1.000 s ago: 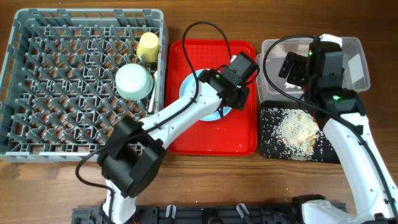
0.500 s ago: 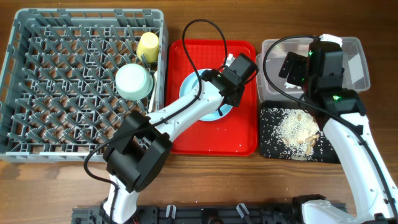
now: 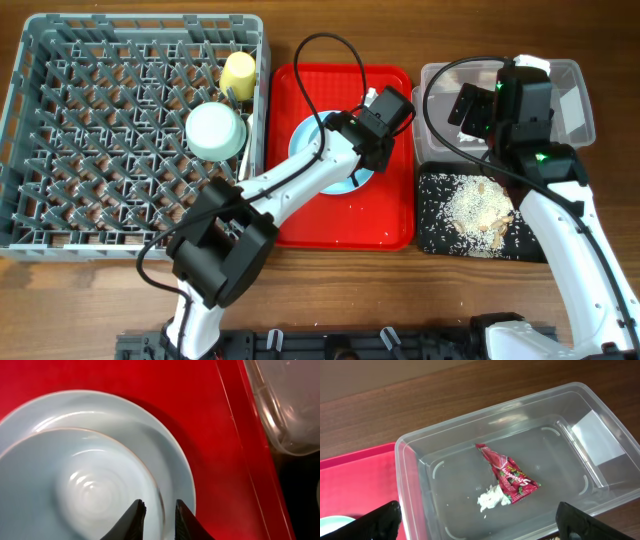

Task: Sort waste into correct bins and load items into the dishwasher rack

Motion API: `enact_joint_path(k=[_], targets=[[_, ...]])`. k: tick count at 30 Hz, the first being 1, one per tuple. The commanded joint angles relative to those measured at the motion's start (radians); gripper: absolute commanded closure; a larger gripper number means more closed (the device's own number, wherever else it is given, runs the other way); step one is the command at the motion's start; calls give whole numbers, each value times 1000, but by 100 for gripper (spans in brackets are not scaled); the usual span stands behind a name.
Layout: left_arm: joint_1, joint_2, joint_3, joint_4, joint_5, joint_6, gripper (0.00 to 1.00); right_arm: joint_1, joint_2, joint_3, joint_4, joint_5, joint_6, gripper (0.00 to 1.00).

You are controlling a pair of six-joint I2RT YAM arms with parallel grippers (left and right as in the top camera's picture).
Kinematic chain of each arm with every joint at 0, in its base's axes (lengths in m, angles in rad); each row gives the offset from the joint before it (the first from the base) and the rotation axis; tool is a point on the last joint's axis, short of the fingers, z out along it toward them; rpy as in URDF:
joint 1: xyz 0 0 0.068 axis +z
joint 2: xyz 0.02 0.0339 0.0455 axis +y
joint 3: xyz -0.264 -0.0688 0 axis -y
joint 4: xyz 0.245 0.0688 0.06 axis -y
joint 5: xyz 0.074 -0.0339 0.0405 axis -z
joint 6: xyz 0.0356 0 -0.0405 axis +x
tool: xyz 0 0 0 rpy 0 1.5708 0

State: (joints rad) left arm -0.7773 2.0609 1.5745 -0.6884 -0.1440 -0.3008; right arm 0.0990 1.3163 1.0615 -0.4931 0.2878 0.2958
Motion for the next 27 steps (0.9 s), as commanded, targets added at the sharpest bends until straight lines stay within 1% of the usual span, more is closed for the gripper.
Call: enact_joint_path(k=[1,2,7,8,11,14,16,19,21,22,25,26,27], targets=[[0,60,-7,-4,24,-3,83,-5,10,13,2,-9,-7,0],[0,64,-7,-16,23,-3,88,-5,10,13,2,-9,-7,0],[1,64,-6,-23,19,-2,90,-5,10,13,2,-9,-7,0],[1,64,-6,-26,15,-2,96,-5,10,13,2,-9,-7,0],[3,52,-3,-60,-66,-3,96,-5,10,13,2,-10,-7,0],[20,-50,19,-129,-81,-3,96,-5,10,13,2,-9,-8,0],[42,-137,28,-167,-52,-3,96,-5,10,13,2,-9,-8,0],[146,-318,30,-258,124,5,96,-5,10,13,2,-9,-7,0],[289,-438,30,-346,325,14,96,-5,10,12,2,-9,-7,0],[360,-476,30,-380,426,38,96,-5,10,12,2,-9,-7,0],[635,-557,30,-525,857,180,96,-5,10,12,2,-9,-8,0],[744,-563,30,-603,1013,280,96,-5,10,12,2,-9,-8,0],[831,-560,29,-680,1102,380,96,-5,10,12,2,-9,-7,0]])
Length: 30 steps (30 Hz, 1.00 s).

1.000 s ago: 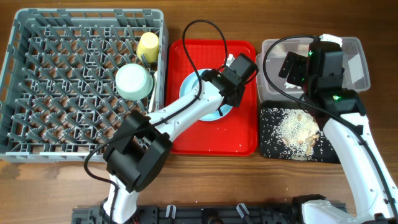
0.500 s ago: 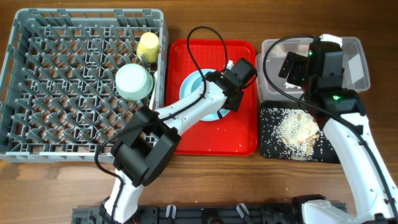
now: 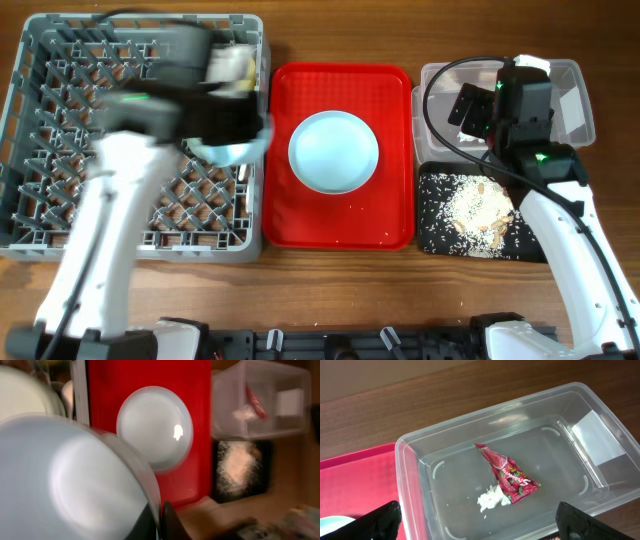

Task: Sort waste into correct bins and load items into the dishwasher rack
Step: 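Carry the light-blue bowl left and place it in the rack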

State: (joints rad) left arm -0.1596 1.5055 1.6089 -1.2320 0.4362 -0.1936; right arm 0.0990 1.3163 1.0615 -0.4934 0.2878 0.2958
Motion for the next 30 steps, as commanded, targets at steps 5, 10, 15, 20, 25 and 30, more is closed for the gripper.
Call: enact_joint_path(k=[5,10,15,20,25,30], targets=[[430,46,-86,-365,659,565,96,-5,10,12,2,-9,-7,0],[435,46,-316,-324,901,729,96,-5,10,12,2,-9,-8,0],[459,60,-551,-42,983,663,96,-5,10,12,2,-9,-7,0],[564,130,-610,147,902,518,96,-5,10,12,2,-9,-7,0],[642,157,-610,140,807,485,94,-5,10,12,2,-9,-8,0],[733,156,-609,140,770,417,72,-5,10,12,2,-9,-7,0]])
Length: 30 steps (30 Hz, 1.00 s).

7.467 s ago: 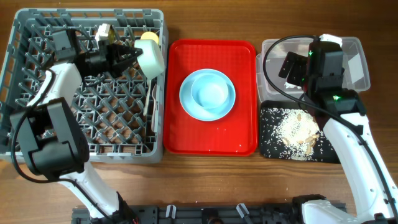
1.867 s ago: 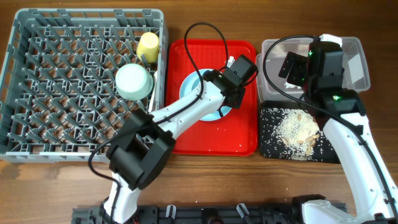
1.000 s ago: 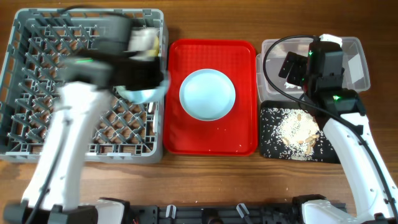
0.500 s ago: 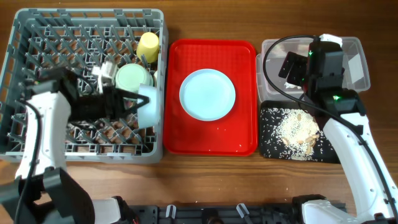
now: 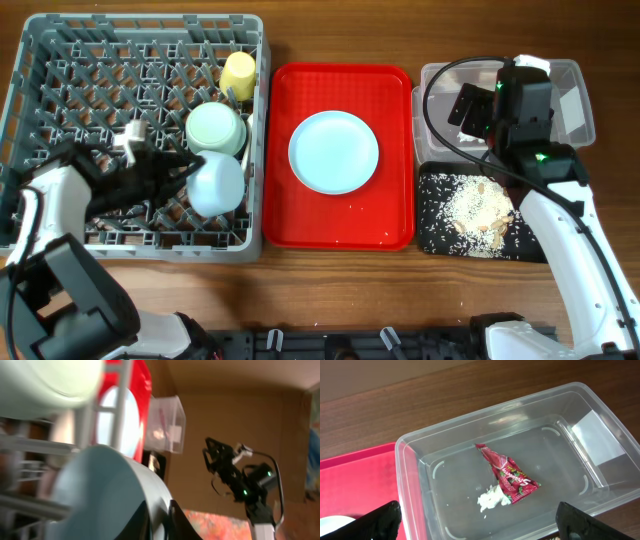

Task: Sort waste into correct bins and load items into the dishwasher rack
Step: 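Carry the light-blue bowl left and place it in the rack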

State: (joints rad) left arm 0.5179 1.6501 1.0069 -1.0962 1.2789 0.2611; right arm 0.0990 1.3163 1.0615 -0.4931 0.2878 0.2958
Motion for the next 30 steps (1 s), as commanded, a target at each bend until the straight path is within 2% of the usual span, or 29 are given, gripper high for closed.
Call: enact_joint_path(k=[1,3,4,9,13,17,18,19,20,21,22,26,30], targets=[[71,11,-6,4,-73,-39,58,-5,10,12,2,-10,-7,0],[103,10,-3,4,-73,-71,26,-5,10,12,2,-9,-8,0],[118,10,7,5,-77,-90,23,-5,10,12,2,-9,-7,0],[125,-12,88,4,-100,-156,13,-5,10,12,2,-9,-7,0],[124,-69,164,5,-141,-229,10,-5,10,12,2,-9,-7,0],[118,-173,190,3,-256,-278,9,-5,10,12,2,-9,-7,0],[111,-195,190,-7,-284,-277,10,-5,10,12,2,-10,-7,0],[90,-226,190,-24,-331,-277,22,-5,10,12,2,-9,-8,0],[66,-253,190,-39,-372,-277,49,-5,10,12,2,-9,-7,0],[42,-273,189,-48,-408,-277,88,-5,10,12,2,-9,-7,0],[7,-295,189,-60,-455,-277,96,-5,10,12,2,-9,-7,0],[-190,-312,187,-90,-755,-355,96,-5,10,12,2,-9,-7,0],[-353,-294,184,-70,-926,-453,96,-5,10,12,2,-9,-8,0]])
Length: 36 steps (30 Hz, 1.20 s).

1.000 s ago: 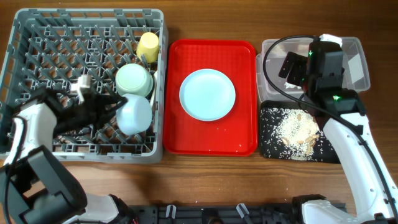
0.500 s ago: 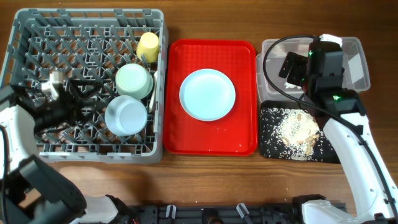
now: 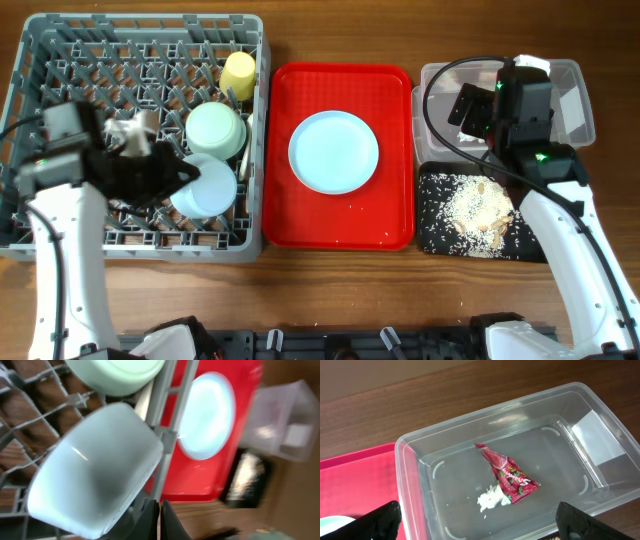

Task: Sort waste into correct bins and load items into the dishwasher rack

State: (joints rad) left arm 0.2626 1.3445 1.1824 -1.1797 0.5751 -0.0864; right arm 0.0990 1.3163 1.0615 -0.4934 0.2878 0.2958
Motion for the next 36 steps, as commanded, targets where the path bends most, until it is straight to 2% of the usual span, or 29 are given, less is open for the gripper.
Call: enact_joint_path(k=[1,4,9,16,21,23,27,30,32,36], targets=[[-127,19,9,18,-293,-147,96,-5,10,12,2,-9,-7,0],[-185,43,9,18,-448,-231,96,-5,10,12,2,-10,-7,0],[-210,53,9,100,-450,-244,95,-5,10,12,2,-9,-7,0],[-223,53,9,166,-356,-244,92,-5,10,12,2,-9,-7,0],[-192,38,18,151,-431,-264,96,-5,10,12,2,-10,-7,0],[-135,2,48,131,-446,-279,96,-5,10,12,2,-9,-7,0],[-89,-111,53,97,-329,-311,96,-5,10,12,2,-9,-7,0],[-130,-125,47,-31,-500,-317,96,-5,10,12,3,-9,-7,0],[-138,-111,19,-89,-600,-369,96,-5,10,12,3,-9,-7,0],[-138,-61,-36,-133,-599,-371,96,-5,10,12,3,-9,-8,0]])
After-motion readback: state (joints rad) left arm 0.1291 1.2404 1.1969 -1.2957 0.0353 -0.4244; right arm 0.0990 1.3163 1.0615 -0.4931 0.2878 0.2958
